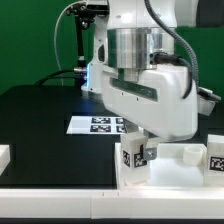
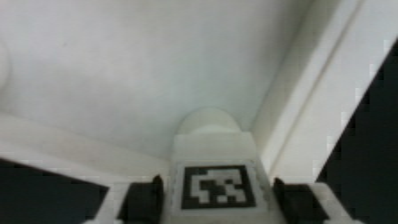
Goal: Assemble square table
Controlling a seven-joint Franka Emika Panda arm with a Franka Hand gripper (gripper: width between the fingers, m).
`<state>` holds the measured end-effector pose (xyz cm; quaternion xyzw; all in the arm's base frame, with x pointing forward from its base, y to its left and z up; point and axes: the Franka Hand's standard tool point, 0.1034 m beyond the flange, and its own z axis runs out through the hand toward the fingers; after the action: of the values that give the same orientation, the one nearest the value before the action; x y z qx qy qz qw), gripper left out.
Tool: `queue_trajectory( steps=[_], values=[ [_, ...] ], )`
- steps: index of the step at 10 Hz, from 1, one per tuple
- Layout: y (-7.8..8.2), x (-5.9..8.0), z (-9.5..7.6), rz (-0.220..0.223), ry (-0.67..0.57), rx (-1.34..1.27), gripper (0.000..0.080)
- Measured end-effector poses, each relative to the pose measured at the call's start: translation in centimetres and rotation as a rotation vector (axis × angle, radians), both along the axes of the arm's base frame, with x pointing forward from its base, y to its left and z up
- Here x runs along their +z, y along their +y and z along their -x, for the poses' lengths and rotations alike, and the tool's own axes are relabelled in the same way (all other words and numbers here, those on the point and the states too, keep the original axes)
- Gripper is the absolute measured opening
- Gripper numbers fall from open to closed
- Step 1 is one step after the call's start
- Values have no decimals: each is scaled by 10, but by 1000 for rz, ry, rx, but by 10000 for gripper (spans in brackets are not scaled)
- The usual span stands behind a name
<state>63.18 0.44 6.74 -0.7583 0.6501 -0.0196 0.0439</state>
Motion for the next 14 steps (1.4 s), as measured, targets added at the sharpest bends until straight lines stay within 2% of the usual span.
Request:
queue_trajectory(
  steps=[2,3,6,7,8,9,10,14],
  values=[
    [5,-2,-5,-52,10,-372,284],
    [9,-3,-8,-64,-3,-562,284],
    [8,-3,-9,-67,-5,-654,301],
    [7,-3,-9,-56,-10,-554,301],
    [3,-2,-9,-39,-19,-377,517],
    [2,2,-10,-21,-31,-183,517],
    [1,5,-8,-3,-42,17,619],
    [0,5,-5,28,-48,285,648]
  ],
)
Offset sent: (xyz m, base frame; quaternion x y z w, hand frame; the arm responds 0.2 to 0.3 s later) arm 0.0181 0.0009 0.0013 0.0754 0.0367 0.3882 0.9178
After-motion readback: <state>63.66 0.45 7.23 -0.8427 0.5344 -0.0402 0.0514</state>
